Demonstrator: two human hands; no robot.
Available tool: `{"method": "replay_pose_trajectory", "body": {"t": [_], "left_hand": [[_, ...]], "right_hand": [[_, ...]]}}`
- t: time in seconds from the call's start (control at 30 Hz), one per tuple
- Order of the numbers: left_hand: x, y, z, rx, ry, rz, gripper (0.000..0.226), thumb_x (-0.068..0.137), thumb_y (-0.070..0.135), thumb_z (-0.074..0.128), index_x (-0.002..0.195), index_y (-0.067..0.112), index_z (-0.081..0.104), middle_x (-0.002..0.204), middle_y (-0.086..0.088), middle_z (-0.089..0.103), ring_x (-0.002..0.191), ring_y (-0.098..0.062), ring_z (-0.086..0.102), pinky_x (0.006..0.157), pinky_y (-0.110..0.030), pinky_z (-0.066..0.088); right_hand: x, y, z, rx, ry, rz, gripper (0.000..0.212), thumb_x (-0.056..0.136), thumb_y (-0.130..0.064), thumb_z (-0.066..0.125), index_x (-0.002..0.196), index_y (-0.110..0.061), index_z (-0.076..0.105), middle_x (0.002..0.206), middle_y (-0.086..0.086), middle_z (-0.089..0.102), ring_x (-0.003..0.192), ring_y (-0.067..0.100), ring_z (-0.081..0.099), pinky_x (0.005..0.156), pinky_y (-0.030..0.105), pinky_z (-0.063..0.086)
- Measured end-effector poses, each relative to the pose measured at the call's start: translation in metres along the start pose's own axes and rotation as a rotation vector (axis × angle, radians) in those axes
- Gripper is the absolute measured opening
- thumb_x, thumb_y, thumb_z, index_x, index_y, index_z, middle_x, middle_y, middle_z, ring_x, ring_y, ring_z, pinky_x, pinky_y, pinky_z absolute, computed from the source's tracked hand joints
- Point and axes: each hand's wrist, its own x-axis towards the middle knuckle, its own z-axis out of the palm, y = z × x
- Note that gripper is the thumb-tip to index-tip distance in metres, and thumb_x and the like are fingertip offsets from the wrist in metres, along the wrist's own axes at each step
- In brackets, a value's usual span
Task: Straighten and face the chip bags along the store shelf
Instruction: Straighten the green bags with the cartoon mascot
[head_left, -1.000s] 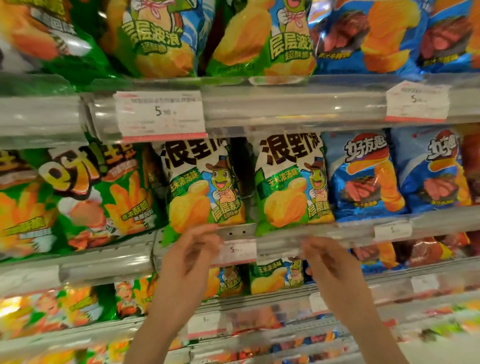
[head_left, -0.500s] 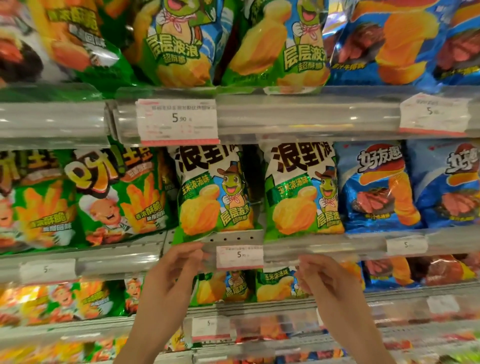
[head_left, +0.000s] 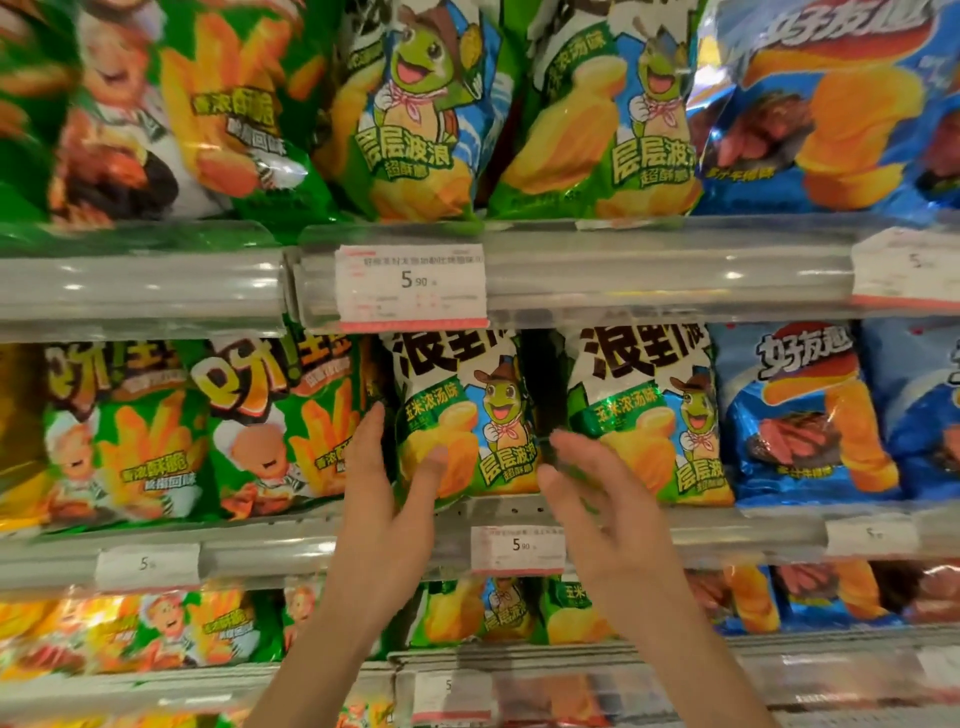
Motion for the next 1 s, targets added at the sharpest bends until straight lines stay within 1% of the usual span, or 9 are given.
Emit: {"method": "replay_pose_trajectory", "body": {"t": [0.07, 0.1, 0.17, 0.3, 0.43, 0.63, 0.73, 0.83, 1.0], "left_hand": [[0.015, 0.010, 0.006, -0.039, -0.026, -0.003, 0.073, 0.097, 0.049, 0.053, 0.157, 0.036, 0.014, 0.152, 0.029, 0.023, 0.135, 0.012, 0.023, 0.102, 0.000, 0.021], [0.023, 0.016, 0.010, -0.062, -0.035, -0.026, 0.072, 0.098, 0.046, 0.053, 0.157, 0.035, 0.014, 0.143, 0.031, 0.024, 0.129, 0.013, 0.024, 0.097, 0.002, 0.020], [0.039, 0.026, 0.014, -0.105, -0.064, -0.100, 0.070, 0.100, 0.045, 0.051, 0.158, 0.033, 0.013, 0.132, 0.026, 0.027, 0.123, 0.006, 0.027, 0.098, -0.011, 0.020], [0.071, 0.029, 0.014, -0.102, -0.103, -0.216, 0.075, 0.099, 0.056, 0.044, 0.159, 0.027, 0.009, 0.159, 0.005, 0.032, 0.147, -0.024, 0.031, 0.114, -0.033, 0.024], [0.087, 0.030, 0.011, -0.089, -0.135, -0.276, 0.084, 0.093, 0.071, 0.037, 0.160, 0.031, 0.006, 0.165, -0.001, 0.025, 0.149, -0.030, 0.027, 0.119, -0.040, 0.020], [0.085, 0.027, 0.010, -0.091, -0.165, -0.252, 0.079, 0.094, 0.072, 0.032, 0.160, 0.037, 0.008, 0.163, 0.002, 0.028, 0.148, -0.028, 0.030, 0.119, -0.042, 0.021], [0.073, 0.026, 0.009, -0.119, -0.139, -0.203, 0.071, 0.098, 0.063, 0.036, 0.158, 0.032, 0.014, 0.158, 0.003, 0.037, 0.144, -0.024, 0.036, 0.105, -0.030, 0.027], [0.071, 0.024, 0.009, -0.124, -0.151, -0.194, 0.073, 0.096, 0.066, 0.038, 0.157, 0.031, 0.018, 0.154, 0.002, 0.043, 0.140, -0.025, 0.041, 0.095, -0.027, 0.027], [0.089, 0.025, 0.008, -0.078, -0.177, -0.221, 0.085, 0.085, 0.083, 0.024, 0.158, 0.043, 0.005, 0.160, 0.001, 0.034, 0.145, -0.032, 0.035, 0.117, -0.046, 0.024]], "right_hand": [[0.023, -0.009, 0.014, -0.054, 0.026, -0.037, 0.070, 0.089, -0.064, 0.052, 0.151, -0.036, 0.036, 0.143, -0.026, 0.044, 0.131, -0.003, 0.044, 0.107, 0.021, 0.040], [0.037, -0.012, 0.021, -0.088, 0.037, -0.048, 0.076, 0.090, -0.067, 0.051, 0.155, -0.033, 0.029, 0.149, -0.021, 0.042, 0.136, 0.002, 0.041, 0.113, 0.028, 0.037], [0.062, -0.017, 0.031, -0.128, 0.027, -0.020, 0.082, 0.092, -0.067, 0.049, 0.158, -0.029, 0.019, 0.157, -0.011, 0.037, 0.144, 0.011, 0.036, 0.118, 0.032, 0.030], [0.100, -0.022, 0.044, -0.070, -0.013, 0.065, 0.085, 0.091, -0.071, 0.045, 0.158, -0.027, 0.016, 0.159, -0.003, 0.038, 0.144, 0.020, 0.038, 0.119, 0.037, 0.030], [0.112, -0.023, 0.051, -0.015, -0.003, 0.151, 0.098, 0.082, -0.083, 0.042, 0.159, -0.031, 0.009, 0.162, -0.001, 0.032, 0.146, 0.024, 0.037, 0.120, 0.046, 0.031], [0.097, -0.025, 0.058, 0.101, 0.111, 0.086, 0.080, 0.091, -0.069, 0.049, 0.155, -0.028, 0.026, 0.153, -0.005, 0.046, 0.140, 0.018, 0.044, 0.118, 0.041, 0.034], [0.085, -0.024, 0.057, 0.109, 0.146, 0.058, 0.072, 0.092, -0.065, 0.051, 0.152, -0.031, 0.030, 0.144, -0.010, 0.054, 0.132, 0.013, 0.051, 0.114, 0.039, 0.040], [0.081, -0.022, 0.055, 0.094, 0.157, 0.060, 0.069, 0.094, -0.064, 0.050, 0.151, -0.032, 0.030, 0.139, -0.009, 0.057, 0.127, 0.013, 0.055, 0.112, 0.039, 0.043], [0.090, -0.035, 0.042, 0.103, 0.124, 0.130, 0.070, 0.096, -0.065, 0.042, 0.155, -0.030, 0.026, 0.129, -0.017, 0.057, 0.126, 0.015, 0.052, 0.102, 0.027, 0.036]]}}
